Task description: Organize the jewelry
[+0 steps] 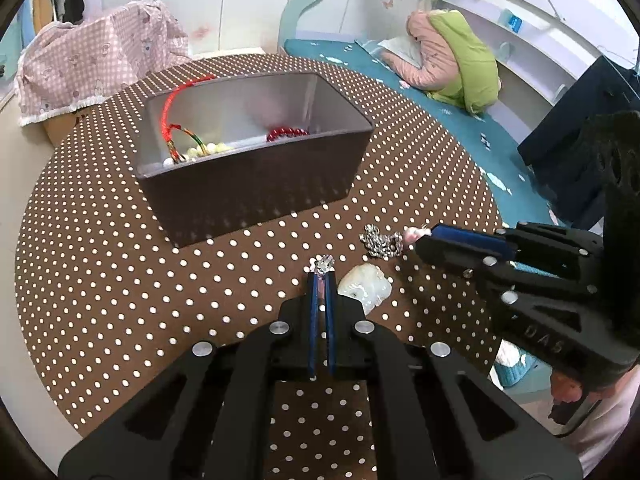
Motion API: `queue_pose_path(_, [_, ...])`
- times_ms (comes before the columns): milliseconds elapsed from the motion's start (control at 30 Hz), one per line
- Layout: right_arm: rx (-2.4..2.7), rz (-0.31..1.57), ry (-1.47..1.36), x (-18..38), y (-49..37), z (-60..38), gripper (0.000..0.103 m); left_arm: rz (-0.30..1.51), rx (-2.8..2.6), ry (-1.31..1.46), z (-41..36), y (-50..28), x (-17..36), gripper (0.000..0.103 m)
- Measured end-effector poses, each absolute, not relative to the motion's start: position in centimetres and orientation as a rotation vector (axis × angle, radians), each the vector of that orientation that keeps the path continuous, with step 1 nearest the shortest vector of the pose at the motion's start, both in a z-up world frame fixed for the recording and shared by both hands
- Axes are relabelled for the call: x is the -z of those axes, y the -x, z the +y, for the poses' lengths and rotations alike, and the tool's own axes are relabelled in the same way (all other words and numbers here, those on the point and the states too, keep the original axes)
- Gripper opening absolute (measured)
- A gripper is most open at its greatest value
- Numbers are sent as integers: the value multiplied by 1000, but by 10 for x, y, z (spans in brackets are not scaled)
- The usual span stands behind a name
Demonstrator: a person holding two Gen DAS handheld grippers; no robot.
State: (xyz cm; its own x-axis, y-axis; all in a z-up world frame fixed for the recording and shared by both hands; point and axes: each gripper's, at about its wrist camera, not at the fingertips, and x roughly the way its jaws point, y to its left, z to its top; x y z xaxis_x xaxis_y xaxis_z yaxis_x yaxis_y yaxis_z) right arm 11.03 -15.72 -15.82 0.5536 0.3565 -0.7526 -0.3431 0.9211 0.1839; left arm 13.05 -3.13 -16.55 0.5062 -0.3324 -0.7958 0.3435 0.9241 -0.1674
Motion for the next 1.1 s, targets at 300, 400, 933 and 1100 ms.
queue_pose_path(300, [-446, 785, 1, 117, -119, -152, 14, 868, 392, 5, -12, -133, 135, 0])
queue_pose_path(400, [-452, 745, 20, 104, -124, -145, 14, 851, 390, 4, -7, -136, 128, 0])
queue_pose_path(933, [-461, 762, -2, 110, -138, -148, 14, 996, 336, -116, -37, -150, 183, 9])
queue_pose_path(1100, [-469, 769, -13, 113, -139, -148, 14, 996, 325, -94, -32, -150, 182, 6])
